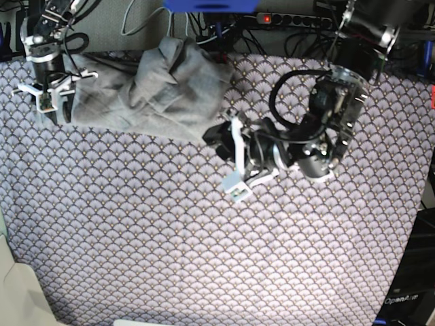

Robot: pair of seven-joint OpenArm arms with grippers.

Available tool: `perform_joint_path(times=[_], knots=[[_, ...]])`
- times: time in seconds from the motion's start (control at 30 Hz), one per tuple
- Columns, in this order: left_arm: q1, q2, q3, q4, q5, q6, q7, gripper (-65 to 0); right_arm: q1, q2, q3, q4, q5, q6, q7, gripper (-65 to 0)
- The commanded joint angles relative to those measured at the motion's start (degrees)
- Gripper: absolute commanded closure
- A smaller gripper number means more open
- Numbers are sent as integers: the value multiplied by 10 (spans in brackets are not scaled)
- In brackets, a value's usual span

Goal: Fold the T-shirt properly
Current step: 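Reach the left gripper to the bundle's edge and grasp the grey fabric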

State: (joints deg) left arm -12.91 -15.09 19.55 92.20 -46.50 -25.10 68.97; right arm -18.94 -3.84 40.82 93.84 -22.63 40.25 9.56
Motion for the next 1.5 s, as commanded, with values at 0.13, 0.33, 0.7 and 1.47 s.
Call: perform_joint_path(times=[0.13,0.33,0.7,1.47], knots=[[-26,4,-25,-60,-60,-45,-11,-264,-3,5,2,11,9,-2,16,-189],[-30,5,-24,-67,-103,-49,-11,-458,-4,4,2,11,9,-2,16,-188],[-32,58,9,-92,-132,-50,2,-522,-1,3,2,2,9,-2,18,-186],[-55,89,111,-174,-137,-48,8,-522,1,1,1,2,11,-2,16,-185]])
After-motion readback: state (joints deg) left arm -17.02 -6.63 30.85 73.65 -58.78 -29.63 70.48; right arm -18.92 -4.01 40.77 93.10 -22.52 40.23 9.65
